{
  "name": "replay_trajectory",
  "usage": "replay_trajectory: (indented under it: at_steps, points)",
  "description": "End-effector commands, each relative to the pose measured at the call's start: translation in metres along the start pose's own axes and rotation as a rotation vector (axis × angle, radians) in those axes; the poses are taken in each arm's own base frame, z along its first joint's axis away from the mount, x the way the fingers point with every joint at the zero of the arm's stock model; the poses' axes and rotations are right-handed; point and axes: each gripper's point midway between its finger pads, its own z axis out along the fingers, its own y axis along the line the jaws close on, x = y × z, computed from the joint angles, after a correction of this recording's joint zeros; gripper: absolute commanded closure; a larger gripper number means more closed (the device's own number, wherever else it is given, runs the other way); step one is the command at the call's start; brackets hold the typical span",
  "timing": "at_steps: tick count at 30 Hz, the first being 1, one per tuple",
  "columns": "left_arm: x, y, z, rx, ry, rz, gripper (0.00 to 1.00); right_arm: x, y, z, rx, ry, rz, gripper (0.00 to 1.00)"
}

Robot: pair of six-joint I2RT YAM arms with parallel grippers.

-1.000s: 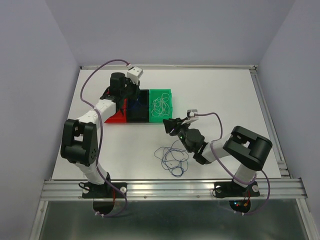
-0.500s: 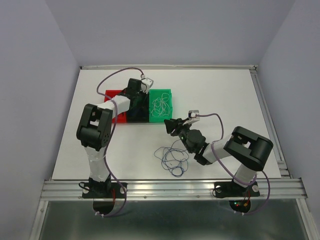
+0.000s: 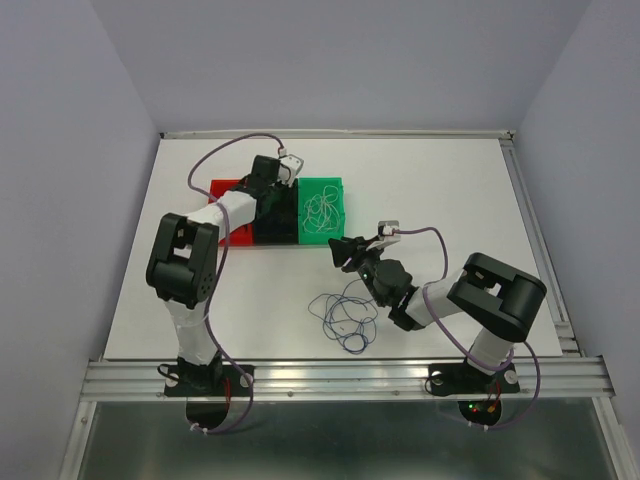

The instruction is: Untangle the cables

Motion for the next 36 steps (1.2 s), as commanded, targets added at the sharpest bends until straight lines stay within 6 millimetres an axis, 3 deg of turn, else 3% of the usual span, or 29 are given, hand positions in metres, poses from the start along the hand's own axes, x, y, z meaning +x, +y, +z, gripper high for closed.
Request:
replay_trajectory:
  at_steps: [1, 5, 7, 9, 13, 16, 17, 18, 21, 22, 24, 26, 29, 31, 36]
  points:
    - [-0.054, 0.019, -0.055, -0.073, -0.181, -0.002, 0.51, -0.025, 0.005, -0.007, -0.012, -0.091, 0.039, 0.50]
    - [-0.061, 0.018, -0.076, -0.070, -0.214, 0.015, 0.39, -0.030, 0.009, -0.010, -0.015, -0.070, 0.039, 0.41]
    - [-0.063, 0.016, -0.087, -0.066, -0.235, 0.027, 0.35, -0.019, 0.004, -0.010, 0.028, 0.010, -0.009, 0.36]
    - [-0.060, 0.016, -0.093, -0.071, -0.241, 0.031, 0.34, -0.020, 0.007, -0.010, 0.041, 0.045, -0.022, 0.30]
    - [-0.054, 0.025, -0.108, -0.119, -0.247, 0.038, 0.34, 0.004, 0.008, -0.009, 0.113, 0.268, -0.109, 0.18]
    - [-0.048, 0.023, -0.115, -0.114, -0.254, 0.048, 0.34, 0.035, -0.015, -0.039, 0.236, 0.502, -0.248, 0.09]
    - [-0.048, 0.015, -0.115, -0.076, -0.261, 0.058, 0.34, 0.041, -0.016, -0.048, 0.238, 0.541, -0.259, 0.00]
    - [-0.047, 0.015, -0.116, -0.076, -0.261, 0.062, 0.34, 0.043, -0.018, -0.053, 0.244, 0.563, -0.263, 0.00]
    - [-0.049, -0.011, -0.125, 0.050, -0.310, 0.098, 0.34, 0.052, -0.023, -0.083, 0.254, 0.638, -0.287, 0.00]
    - [-0.055, -0.013, -0.135, 0.054, -0.347, 0.106, 0.33, 0.048, -0.032, -0.094, 0.306, 0.638, -0.292, 0.00]
    - [-0.049, -0.024, -0.141, 0.087, -0.356, 0.134, 0.29, 0.044, -0.032, -0.107, 0.336, 0.631, -0.299, 0.00]
    - [-0.061, -0.031, -0.160, 0.109, -0.438, 0.162, 0.25, 0.039, -0.036, -0.118, 0.381, 0.613, -0.281, 0.00]
    - [-0.058, -0.068, -0.180, 0.242, -0.500, 0.264, 0.21, 0.035, -0.050, -0.139, 0.469, 0.621, -0.292, 0.00]
    - [-0.052, -0.096, -0.190, 0.294, -0.519, 0.332, 0.20, 0.031, -0.060, -0.144, 0.535, 0.596, -0.285, 0.00]
    - [-0.046, -0.113, -0.196, 0.315, -0.532, 0.365, 0.20, 0.022, -0.076, -0.150, 0.610, 0.560, -0.318, 0.00]
